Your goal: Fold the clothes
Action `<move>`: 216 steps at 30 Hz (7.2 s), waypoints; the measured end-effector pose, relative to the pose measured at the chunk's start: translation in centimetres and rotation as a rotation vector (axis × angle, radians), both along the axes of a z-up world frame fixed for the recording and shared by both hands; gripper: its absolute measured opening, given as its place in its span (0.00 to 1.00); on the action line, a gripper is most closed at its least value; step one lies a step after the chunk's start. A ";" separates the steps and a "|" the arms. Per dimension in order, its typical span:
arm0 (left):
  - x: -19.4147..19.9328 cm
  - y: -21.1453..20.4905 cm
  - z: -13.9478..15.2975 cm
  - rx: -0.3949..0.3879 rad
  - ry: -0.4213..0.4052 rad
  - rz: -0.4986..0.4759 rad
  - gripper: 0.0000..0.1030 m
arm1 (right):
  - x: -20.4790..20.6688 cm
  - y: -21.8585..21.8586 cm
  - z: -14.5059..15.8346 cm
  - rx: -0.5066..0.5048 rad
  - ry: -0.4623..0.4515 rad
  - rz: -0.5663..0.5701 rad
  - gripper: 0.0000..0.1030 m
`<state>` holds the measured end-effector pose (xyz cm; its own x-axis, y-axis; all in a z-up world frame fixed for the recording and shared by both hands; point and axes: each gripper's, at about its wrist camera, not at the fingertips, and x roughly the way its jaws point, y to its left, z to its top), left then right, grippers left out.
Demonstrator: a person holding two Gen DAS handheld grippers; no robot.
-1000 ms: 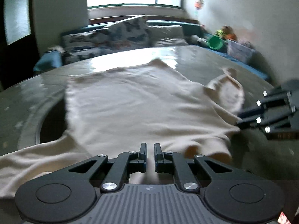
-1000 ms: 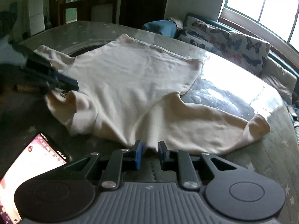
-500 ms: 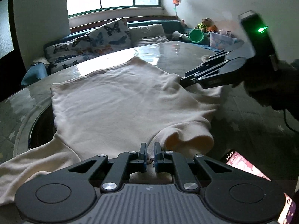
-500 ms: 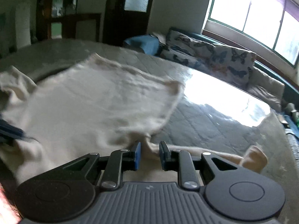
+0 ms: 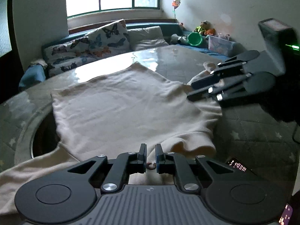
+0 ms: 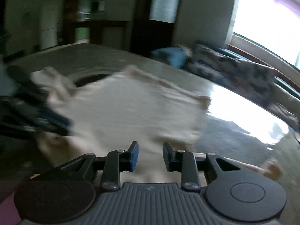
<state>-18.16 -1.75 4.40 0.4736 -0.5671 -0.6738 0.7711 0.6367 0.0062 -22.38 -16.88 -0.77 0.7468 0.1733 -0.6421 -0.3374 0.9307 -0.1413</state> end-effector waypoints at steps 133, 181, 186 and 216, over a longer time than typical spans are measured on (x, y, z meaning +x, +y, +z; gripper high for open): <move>23.3 -1.3 0.8 0.044 -0.050 0.448 0.37 | 18.3 -7.3 -0.8 0.135 0.063 -0.203 0.37; 7.5 23.7 1.7 -0.131 -0.020 0.992 0.06 | 1.3 14.4 -0.4 0.033 0.115 0.453 0.04; 7.4 23.6 1.5 -0.122 -0.024 0.992 0.07 | 1.1 14.7 -0.9 0.008 0.117 0.474 0.06; 8.2 23.0 -0.3 -0.100 0.038 1.059 0.15 | 0.2 13.0 1.0 0.026 0.055 0.439 0.23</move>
<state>-9.91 21.23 4.10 0.7375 0.0684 -0.6719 -0.1776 0.9795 -0.0953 -22.20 -3.91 0.23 0.5633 0.4834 -0.6701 -0.7082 0.7002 -0.0904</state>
